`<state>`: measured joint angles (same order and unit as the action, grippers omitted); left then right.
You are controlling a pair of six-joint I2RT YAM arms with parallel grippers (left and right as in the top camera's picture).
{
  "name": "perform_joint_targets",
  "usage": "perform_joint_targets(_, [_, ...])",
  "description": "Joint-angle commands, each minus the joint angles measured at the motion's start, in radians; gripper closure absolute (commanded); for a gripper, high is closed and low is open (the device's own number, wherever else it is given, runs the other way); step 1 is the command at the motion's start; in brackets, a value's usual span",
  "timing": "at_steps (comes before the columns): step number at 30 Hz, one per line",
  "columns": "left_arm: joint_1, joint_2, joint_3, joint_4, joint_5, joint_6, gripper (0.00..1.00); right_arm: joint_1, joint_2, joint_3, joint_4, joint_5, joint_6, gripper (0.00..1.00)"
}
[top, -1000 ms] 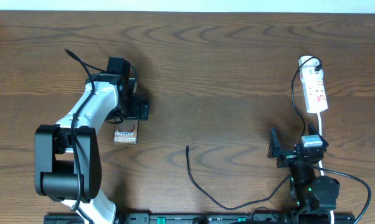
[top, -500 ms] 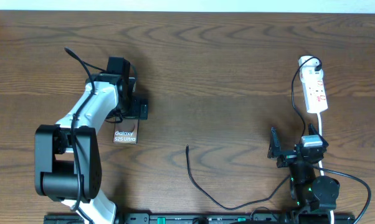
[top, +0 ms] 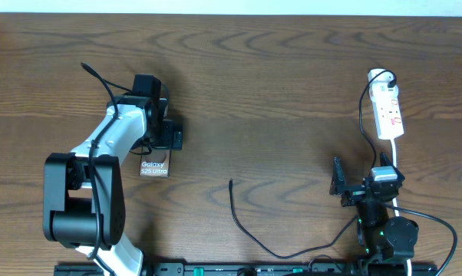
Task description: Plug charger to phone and switch on socket
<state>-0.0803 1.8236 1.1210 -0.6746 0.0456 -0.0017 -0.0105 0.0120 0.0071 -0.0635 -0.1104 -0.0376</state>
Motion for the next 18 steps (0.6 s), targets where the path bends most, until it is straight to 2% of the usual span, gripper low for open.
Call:
perform_joint_targets(1, [0.003,0.0,-0.006,0.003,-0.04,0.009,0.0,0.005,-0.006,-0.002,-0.004,0.006,-0.012,0.01])
perform_joint_targets(18, [0.003,0.0,-0.053,0.025,-0.039,0.005,0.0,0.005,-0.006,-0.002,-0.004,0.007,-0.012,0.01])
